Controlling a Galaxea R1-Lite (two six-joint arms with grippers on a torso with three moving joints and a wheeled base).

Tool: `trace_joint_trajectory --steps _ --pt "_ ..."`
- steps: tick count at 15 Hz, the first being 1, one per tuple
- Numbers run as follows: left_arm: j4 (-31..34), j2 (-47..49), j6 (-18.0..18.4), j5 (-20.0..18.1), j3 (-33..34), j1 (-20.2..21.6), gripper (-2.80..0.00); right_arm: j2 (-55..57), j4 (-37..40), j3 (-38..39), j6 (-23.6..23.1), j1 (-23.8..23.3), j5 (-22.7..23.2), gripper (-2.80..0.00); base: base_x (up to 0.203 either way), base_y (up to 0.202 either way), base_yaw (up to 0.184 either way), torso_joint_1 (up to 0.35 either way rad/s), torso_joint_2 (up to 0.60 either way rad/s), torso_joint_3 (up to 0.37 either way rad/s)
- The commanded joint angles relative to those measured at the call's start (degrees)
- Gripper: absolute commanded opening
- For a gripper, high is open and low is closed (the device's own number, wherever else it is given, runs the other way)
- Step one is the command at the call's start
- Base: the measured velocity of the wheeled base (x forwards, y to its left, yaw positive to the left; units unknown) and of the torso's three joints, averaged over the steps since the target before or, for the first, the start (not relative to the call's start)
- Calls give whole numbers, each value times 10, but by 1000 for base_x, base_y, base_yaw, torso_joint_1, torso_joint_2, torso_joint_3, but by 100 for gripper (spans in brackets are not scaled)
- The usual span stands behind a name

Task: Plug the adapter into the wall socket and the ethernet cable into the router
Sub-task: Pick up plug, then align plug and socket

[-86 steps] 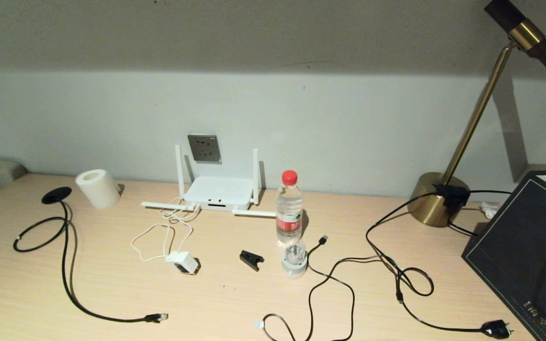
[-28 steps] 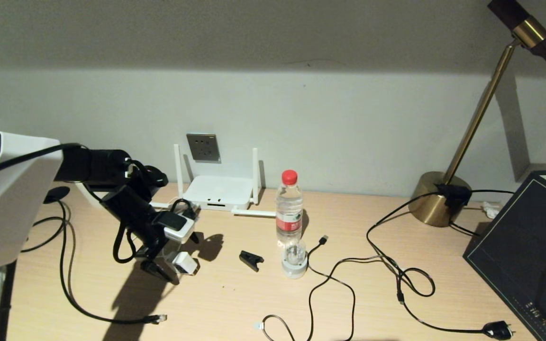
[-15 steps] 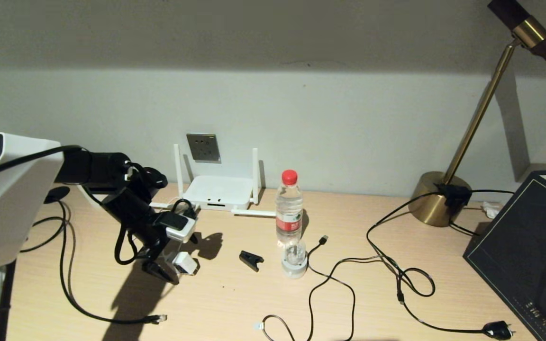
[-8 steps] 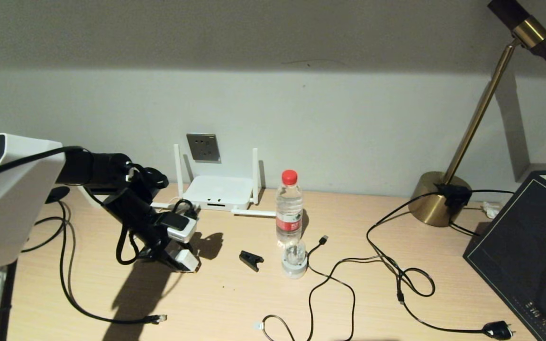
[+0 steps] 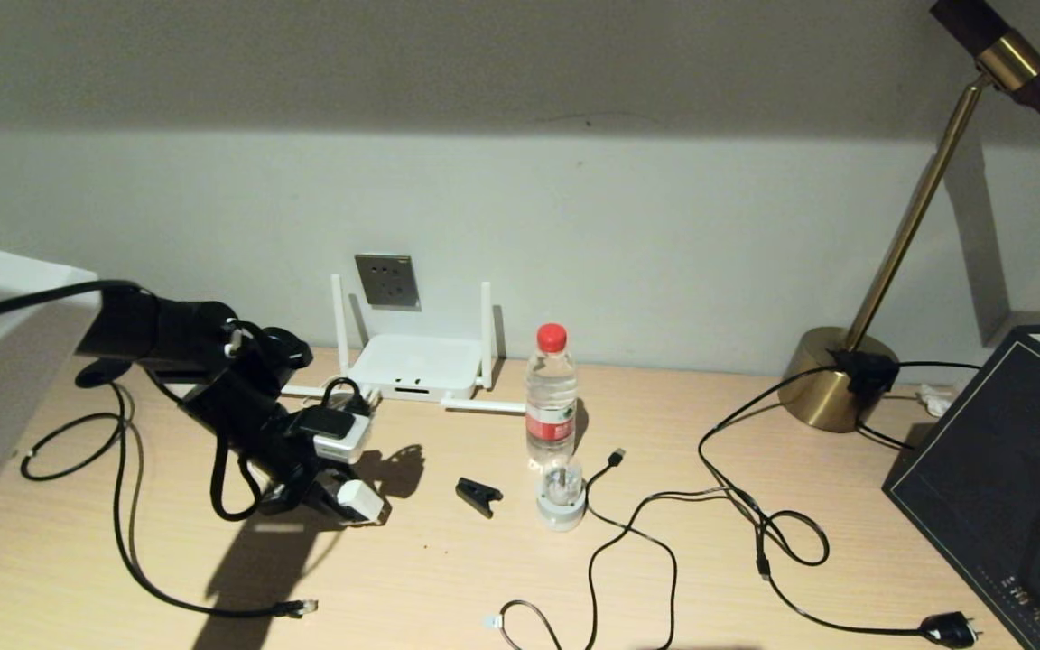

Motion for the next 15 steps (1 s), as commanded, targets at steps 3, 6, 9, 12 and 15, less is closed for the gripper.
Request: trace_joint_trajectory --steps 3,6,9,12,15 --pt "-134 -192 -172 -79 144 1 -280 1 0 20 0 0 0 -280 0 0 0 0 0 0" --pt "-381 -264 -429 -89 208 2 -280 1 0 20 0 0 0 -280 0 0 0 0 0 0" --pt "-684 -261 -694 -37 255 13 -280 1 0 20 0 0 0 -280 0 0 0 0 0 0" --pt "-950 -198 -879 117 315 16 -280 1 0 20 0 0 0 -280 0 0 0 0 0 0" --pt "-1168 -114 -951 180 394 25 -280 1 0 20 0 1 0 -280 0 0 0 0 0 0"
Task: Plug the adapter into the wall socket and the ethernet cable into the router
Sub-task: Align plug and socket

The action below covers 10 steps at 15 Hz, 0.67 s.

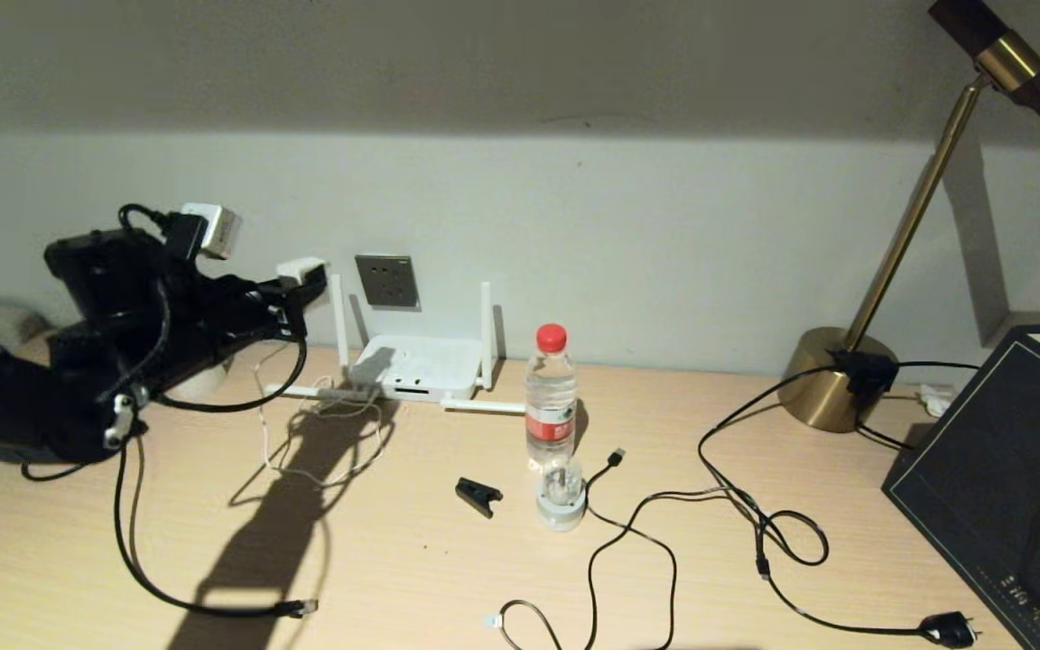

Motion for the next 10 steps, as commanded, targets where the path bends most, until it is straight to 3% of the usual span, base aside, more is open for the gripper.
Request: trace_joint_trajectory --steps 1,4,6,10 --pt "-208 93 -43 23 52 5 -280 1 -1 20 0 0 0 -280 0 0 0 0 0 0" --pt "-291 174 -53 29 48 0 -280 1 -1 20 0 1 0 -280 0 0 0 0 0 0" --pt "-323 220 -56 31 11 -6 -280 1 -1 20 0 1 0 -280 0 0 0 0 0 0" --pt "-345 269 -55 32 -40 -18 -280 1 -1 20 0 0 0 -280 0 0 0 0 0 0"
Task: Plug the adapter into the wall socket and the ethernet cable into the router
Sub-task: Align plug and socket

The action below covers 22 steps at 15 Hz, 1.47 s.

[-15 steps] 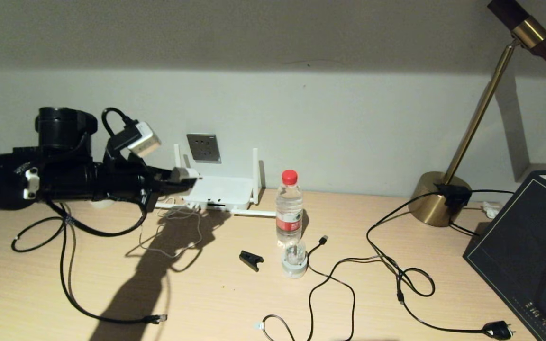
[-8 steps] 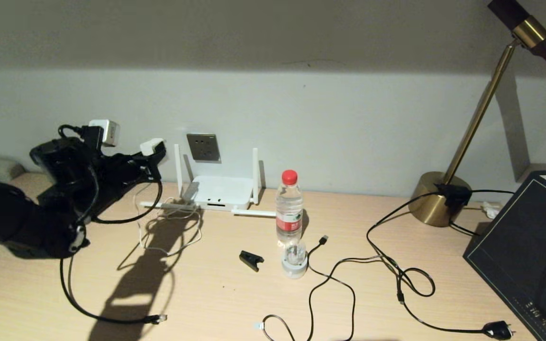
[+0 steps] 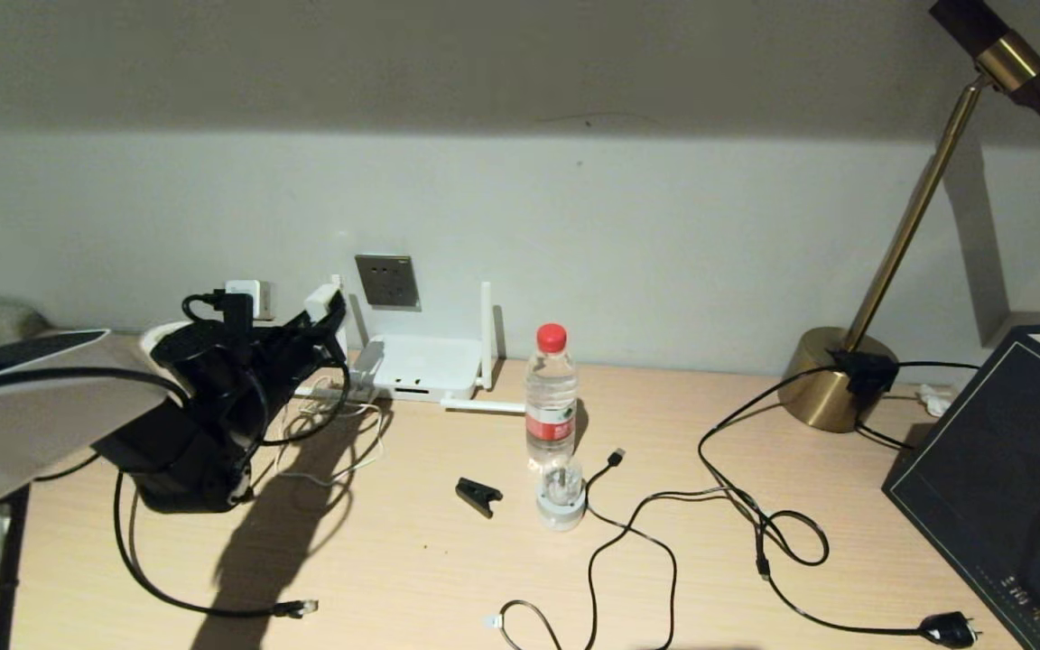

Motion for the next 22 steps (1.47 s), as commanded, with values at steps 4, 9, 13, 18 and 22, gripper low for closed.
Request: trace_joint_trajectory --steps 4,9,13,18,22 --pt "-2 59 3 -3 -60 -9 -280 1 -1 20 0 0 0 -280 0 0 0 0 0 0" --pt "42 67 4 -4 -99 -18 -280 1 -1 20 0 1 0 -280 0 0 0 0 0 0" --pt "60 67 4 -2 -129 -26 -280 1 -1 20 0 0 0 -280 0 0 0 0 0 0" --pt "77 68 13 -2 -149 -31 -280 1 -1 20 0 0 0 -280 0 0 0 0 0 0" --pt "90 69 19 0 -164 -33 -280 1 -1 20 0 1 0 -280 0 0 0 0 0 0"
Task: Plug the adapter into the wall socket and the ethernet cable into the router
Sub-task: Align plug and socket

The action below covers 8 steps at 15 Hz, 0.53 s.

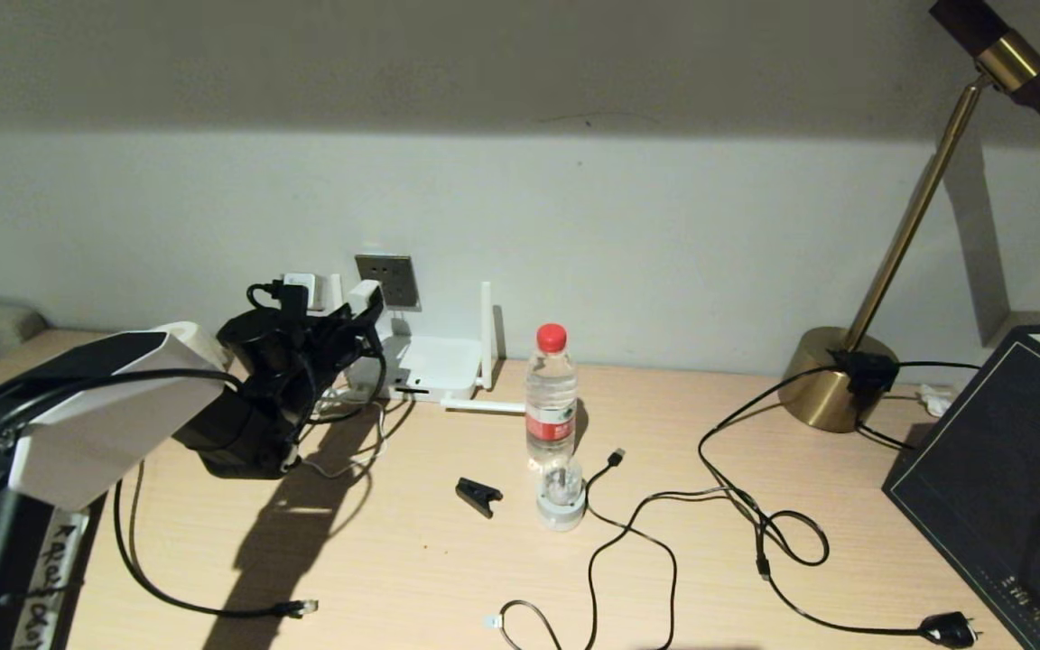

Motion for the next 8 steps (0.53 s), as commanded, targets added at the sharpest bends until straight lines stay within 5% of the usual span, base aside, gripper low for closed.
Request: trace_joint_trajectory --steps 1,8 --pt "-4 1 0 0 -4 0 -280 1 0 20 0 0 0 -280 0 0 0 0 0 0" --pt "-4 7 0 0 -6 0 -280 1 0 20 0 0 0 -280 0 0 0 0 0 0"
